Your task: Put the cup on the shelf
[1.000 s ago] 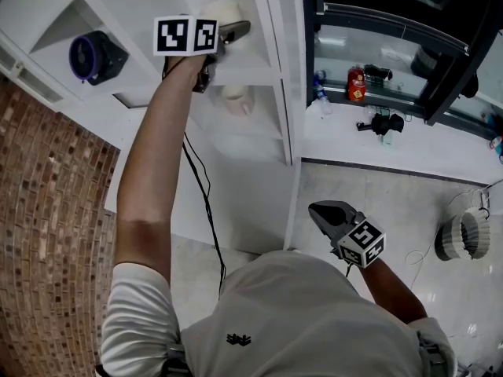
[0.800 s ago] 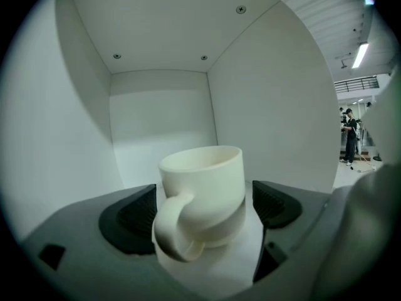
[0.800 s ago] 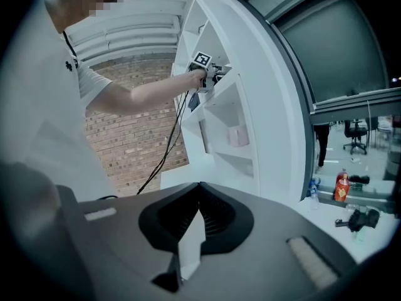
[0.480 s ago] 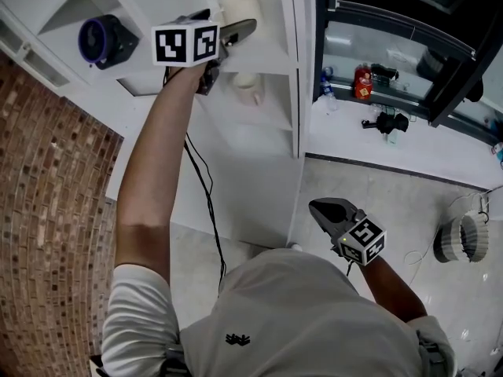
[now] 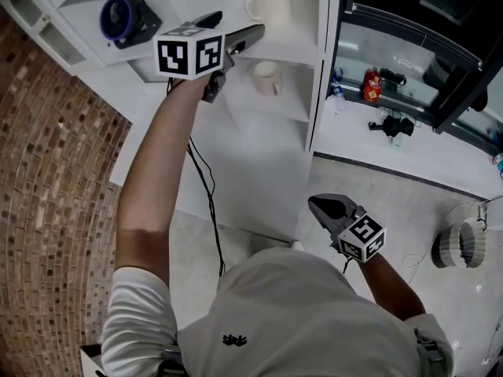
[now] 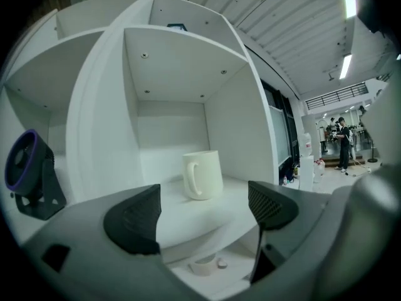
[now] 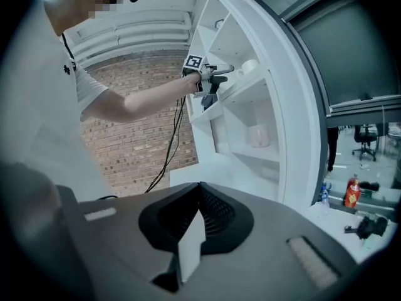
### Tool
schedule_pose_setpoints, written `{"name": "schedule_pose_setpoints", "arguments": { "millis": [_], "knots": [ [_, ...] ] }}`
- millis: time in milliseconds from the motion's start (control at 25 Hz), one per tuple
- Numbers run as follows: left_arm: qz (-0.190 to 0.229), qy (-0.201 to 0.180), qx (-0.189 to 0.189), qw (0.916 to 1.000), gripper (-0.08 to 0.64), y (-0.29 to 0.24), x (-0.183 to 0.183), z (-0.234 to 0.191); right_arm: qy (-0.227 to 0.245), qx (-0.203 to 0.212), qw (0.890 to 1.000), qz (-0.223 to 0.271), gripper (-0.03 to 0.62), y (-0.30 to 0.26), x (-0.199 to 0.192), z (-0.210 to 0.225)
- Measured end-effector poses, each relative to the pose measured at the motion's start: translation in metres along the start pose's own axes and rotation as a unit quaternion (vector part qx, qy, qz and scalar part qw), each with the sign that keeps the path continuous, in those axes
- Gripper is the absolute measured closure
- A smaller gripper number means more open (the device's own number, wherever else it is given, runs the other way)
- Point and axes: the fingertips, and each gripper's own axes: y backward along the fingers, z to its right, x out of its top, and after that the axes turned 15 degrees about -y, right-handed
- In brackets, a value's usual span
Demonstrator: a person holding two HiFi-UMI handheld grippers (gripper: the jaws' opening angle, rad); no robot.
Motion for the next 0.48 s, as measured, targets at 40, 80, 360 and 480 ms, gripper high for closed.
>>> {"name": "schedule_pose_setpoints", "arguments": {
  "millis": [40,80,360,480],
  "knots": [
    [0.002,0.003,-0.001,1.0000,0.133,0.007,-0.003,0.002,0.001,0.001,1.000,-0.001,0.580,-0.002,-0.001,-0.004],
    [0.004,0.006,-0.002,1.0000,0.152,0.015,-0.006,0.003,0.002,0.002,1.000,-0.001,0.580,-0.005,-0.002,-0.009],
    [0.019,0.022,-0.001,0.9996,0.336,0.066,-0.032,0.012,0.010,0.007,1.000,-0.003,0.580,-0.022,-0.010,-0.043],
    [0.024,0.029,-0.002,0.9993,0.414,0.090,-0.046,0.018,0.012,0.006,1.000,-0.002,0.580,-0.031,-0.016,-0.060]
  ]
}}
